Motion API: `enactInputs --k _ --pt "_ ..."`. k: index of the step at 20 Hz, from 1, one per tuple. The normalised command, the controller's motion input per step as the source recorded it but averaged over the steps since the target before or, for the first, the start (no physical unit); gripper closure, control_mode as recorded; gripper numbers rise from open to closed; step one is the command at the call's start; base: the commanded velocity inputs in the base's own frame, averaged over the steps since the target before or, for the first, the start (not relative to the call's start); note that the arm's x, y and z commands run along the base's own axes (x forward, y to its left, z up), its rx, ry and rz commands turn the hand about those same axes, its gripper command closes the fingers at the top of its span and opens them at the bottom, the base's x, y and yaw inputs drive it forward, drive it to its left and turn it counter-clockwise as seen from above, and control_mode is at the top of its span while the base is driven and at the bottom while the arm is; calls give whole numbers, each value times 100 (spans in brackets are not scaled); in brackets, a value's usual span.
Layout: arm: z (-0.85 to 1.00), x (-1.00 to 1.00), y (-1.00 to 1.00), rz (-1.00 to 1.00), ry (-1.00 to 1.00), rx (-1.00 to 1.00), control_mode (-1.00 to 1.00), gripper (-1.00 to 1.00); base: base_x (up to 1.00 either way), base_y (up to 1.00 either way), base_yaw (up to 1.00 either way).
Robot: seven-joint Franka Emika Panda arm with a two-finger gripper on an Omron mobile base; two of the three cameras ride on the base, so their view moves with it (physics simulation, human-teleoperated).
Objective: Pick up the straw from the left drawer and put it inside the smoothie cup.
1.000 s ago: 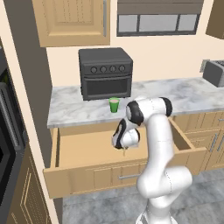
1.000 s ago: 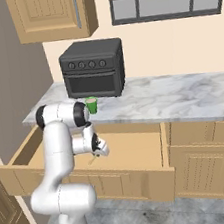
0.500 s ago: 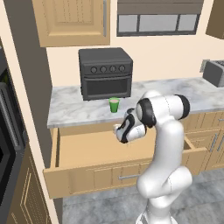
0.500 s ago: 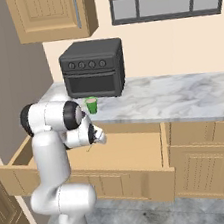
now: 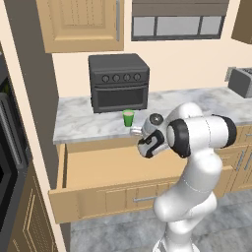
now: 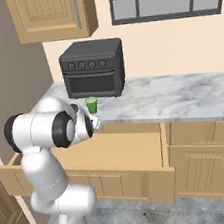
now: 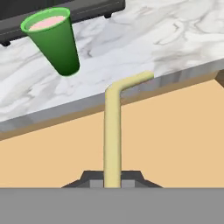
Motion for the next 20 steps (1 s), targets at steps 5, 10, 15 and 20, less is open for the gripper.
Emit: enactInputs --k 5,10,15,20 --pt "100 0 0 0 -17 0 -100 100 0 0 0" --pt "100 0 0 5 -13 0 -100 100 0 0 0" --pt "99 7 -1 13 -9 0 -100 100 0 0 0" --pt "90 8 -11 18 -3 4 -100 100 0 0 0"
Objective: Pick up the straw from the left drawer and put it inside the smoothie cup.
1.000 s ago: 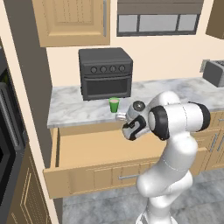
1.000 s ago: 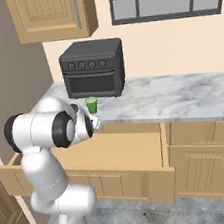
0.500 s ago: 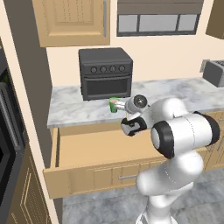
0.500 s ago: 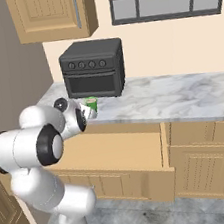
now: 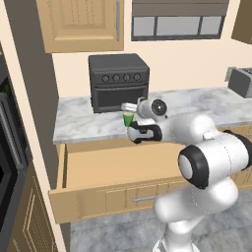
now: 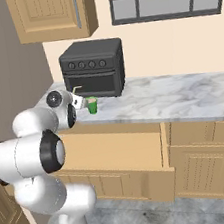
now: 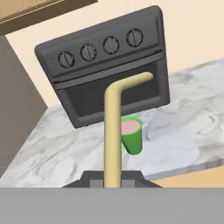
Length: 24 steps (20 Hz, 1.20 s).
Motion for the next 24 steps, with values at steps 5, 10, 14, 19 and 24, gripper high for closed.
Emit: enactInputs --k 5,10,14,19,24 --pt "57 3 -20 20 -5 6 -100 100 0 0 0" --pt "20 0 -22 24 -13 3 -100 100 0 0 0" --pt "1 4 -19 25 -19 2 -100 100 0 0 0" --pt "-2 9 -4 23 -26 2 -100 100 0 0 0" --pt "-13 15 0 19 -32 0 -100 100 0 0 0"
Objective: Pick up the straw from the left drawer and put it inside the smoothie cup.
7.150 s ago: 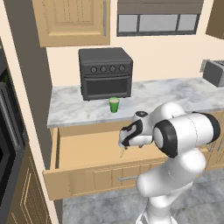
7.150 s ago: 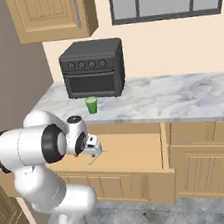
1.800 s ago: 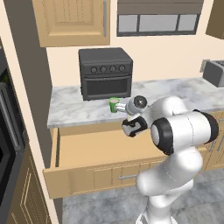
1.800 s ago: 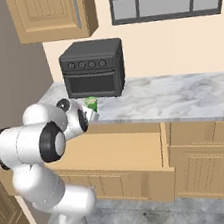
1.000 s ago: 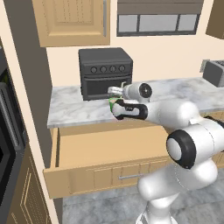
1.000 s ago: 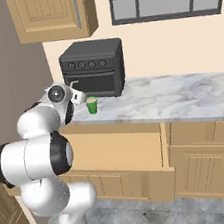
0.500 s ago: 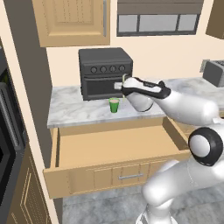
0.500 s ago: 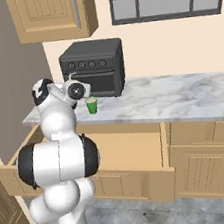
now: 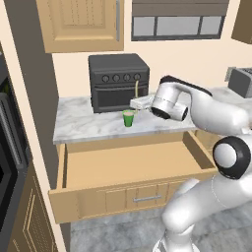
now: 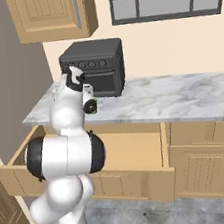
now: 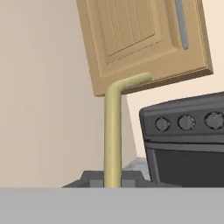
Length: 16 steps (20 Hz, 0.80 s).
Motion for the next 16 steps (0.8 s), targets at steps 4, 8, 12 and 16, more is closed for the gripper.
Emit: enactInputs --k 4,8,12,16 --pt "-5 26 0 12 -26 0 -100 100 0 0 0" --pt "1 35 0 3 -10 0 -100 100 0 0 0" --pt "11 36 -3 0 0 0 -100 100 0 0 0" --pt "7 44 -19 0 6 0 -100 100 0 0 0"
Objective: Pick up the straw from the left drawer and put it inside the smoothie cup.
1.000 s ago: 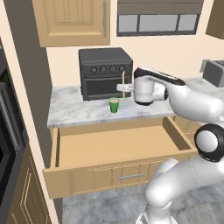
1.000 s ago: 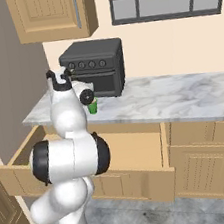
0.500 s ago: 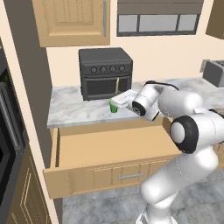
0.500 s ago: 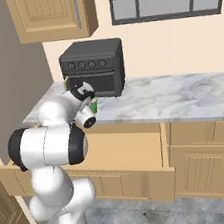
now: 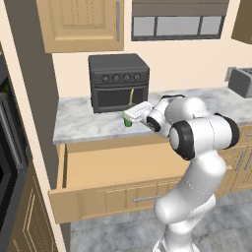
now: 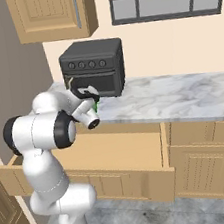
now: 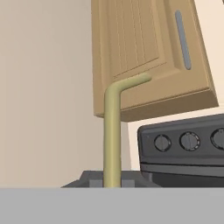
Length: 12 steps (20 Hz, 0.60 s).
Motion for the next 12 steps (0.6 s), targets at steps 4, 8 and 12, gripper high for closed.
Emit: enactInputs --k 4,8,12 --pt "4 44 -13 0 10 0 -100 100 0 0 0" --pt "0 41 -13 0 16 -3 -100 100 0 0 0" --pt "0 37 -5 0 16 -3 -100 100 0 0 0"
